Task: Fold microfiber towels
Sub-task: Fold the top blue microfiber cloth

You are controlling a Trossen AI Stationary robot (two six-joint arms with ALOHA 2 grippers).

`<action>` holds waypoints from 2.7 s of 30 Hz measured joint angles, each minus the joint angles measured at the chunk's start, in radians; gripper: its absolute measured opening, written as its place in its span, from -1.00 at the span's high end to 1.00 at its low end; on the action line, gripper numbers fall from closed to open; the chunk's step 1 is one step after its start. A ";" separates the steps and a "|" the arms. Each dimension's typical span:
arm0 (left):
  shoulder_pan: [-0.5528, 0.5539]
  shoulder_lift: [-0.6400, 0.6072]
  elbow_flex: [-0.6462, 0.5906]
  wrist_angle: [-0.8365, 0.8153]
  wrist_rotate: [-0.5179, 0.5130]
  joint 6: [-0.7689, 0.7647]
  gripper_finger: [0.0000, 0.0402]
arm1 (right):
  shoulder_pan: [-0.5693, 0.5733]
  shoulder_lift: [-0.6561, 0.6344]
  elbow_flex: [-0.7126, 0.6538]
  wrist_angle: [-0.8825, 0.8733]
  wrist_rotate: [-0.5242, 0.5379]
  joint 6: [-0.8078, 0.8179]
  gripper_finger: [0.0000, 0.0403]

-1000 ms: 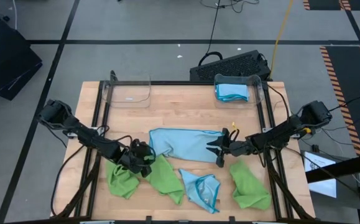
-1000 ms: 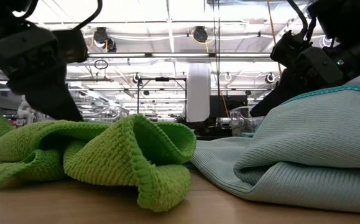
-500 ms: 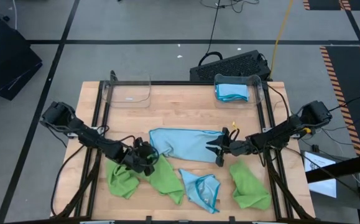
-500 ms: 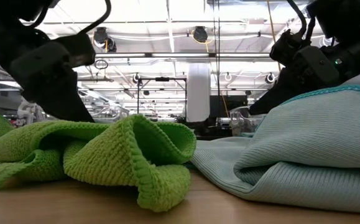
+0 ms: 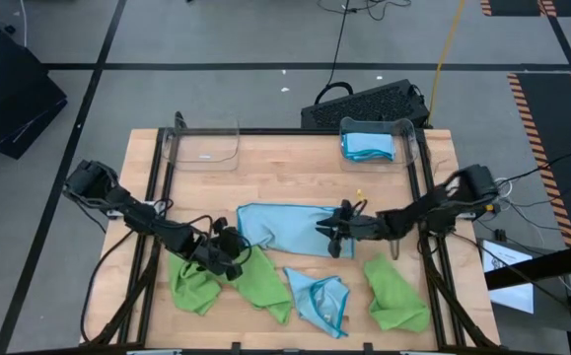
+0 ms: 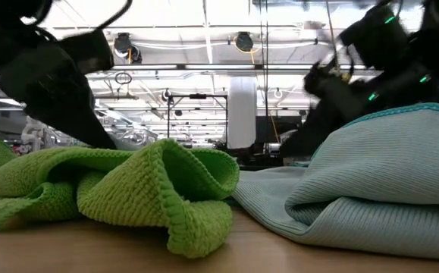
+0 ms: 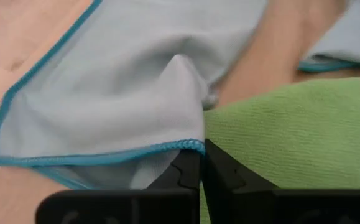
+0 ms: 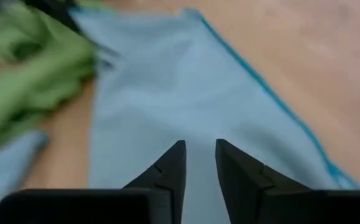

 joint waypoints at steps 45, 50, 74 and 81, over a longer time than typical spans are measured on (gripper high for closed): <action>0.216 -0.211 -0.078 0.106 0.097 0.393 0.58 | -0.058 -0.138 -0.085 -0.040 -0.098 -0.080 1.00; 0.355 -0.106 -0.140 0.357 0.245 0.462 0.71 | -0.058 -0.132 -0.084 -0.037 -0.098 -0.072 1.00; 0.698 0.163 -0.145 0.463 0.368 0.670 0.93 | -0.052 -0.124 -0.084 -0.392 0.064 0.278 1.00; 0.728 0.139 -0.147 0.639 0.397 0.729 0.93 | -0.025 -0.123 -0.090 -0.260 0.109 0.250 1.00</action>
